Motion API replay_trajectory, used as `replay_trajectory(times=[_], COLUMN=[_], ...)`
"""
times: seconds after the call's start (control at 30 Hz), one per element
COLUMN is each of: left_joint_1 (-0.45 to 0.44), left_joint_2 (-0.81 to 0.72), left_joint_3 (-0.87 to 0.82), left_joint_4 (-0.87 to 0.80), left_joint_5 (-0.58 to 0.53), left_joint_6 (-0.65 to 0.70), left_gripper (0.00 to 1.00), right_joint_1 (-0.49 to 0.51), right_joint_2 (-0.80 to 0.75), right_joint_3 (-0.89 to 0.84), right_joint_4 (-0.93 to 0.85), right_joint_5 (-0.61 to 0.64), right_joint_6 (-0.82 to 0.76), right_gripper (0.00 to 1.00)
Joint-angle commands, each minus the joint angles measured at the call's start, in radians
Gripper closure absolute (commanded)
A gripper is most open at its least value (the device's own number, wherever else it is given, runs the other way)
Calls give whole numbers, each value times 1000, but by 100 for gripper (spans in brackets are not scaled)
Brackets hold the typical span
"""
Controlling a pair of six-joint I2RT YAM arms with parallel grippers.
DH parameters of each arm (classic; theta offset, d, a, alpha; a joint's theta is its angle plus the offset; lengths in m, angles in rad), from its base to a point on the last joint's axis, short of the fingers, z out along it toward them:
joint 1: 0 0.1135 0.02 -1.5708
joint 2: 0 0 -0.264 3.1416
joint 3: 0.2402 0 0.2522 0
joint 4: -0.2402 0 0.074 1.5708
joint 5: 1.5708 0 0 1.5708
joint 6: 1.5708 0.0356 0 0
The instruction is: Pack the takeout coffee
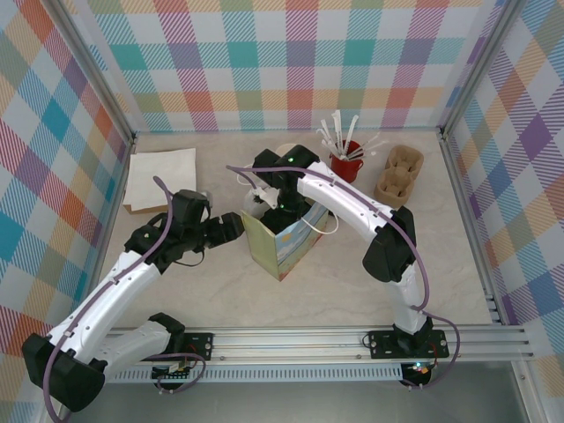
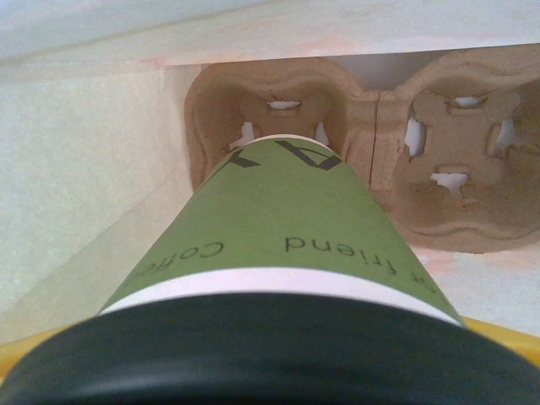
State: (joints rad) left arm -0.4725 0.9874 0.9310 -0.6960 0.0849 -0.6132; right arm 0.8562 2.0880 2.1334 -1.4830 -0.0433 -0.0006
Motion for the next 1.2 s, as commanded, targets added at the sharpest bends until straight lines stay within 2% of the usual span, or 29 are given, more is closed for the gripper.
replay_trajectory(times=[0.0, 0.8, 1.03, 1.17], left_joint_1=[11, 8, 13, 46], left_joint_2=[5, 17, -34, -14], left_joint_3=[-18, -50, 1, 11], left_joint_4=[32, 97, -37, -48], left_joint_5=[11, 87, -55, -66], left_joint_6=[-3, -24, -11, -11], left_gripper=[17, 17, 13, 10], right_joint_1=[-5, -13, -27, -28], right_joint_2=[-37, -58, -97, -100], right_joint_3=[-13, -27, -62, -62], right_joint_4=[1, -10, -6, -5], right_joint_5=[-21, -10, 5, 2], right_joint_6=[1, 30, 48, 50], right_gripper=[22, 22, 22, 22])
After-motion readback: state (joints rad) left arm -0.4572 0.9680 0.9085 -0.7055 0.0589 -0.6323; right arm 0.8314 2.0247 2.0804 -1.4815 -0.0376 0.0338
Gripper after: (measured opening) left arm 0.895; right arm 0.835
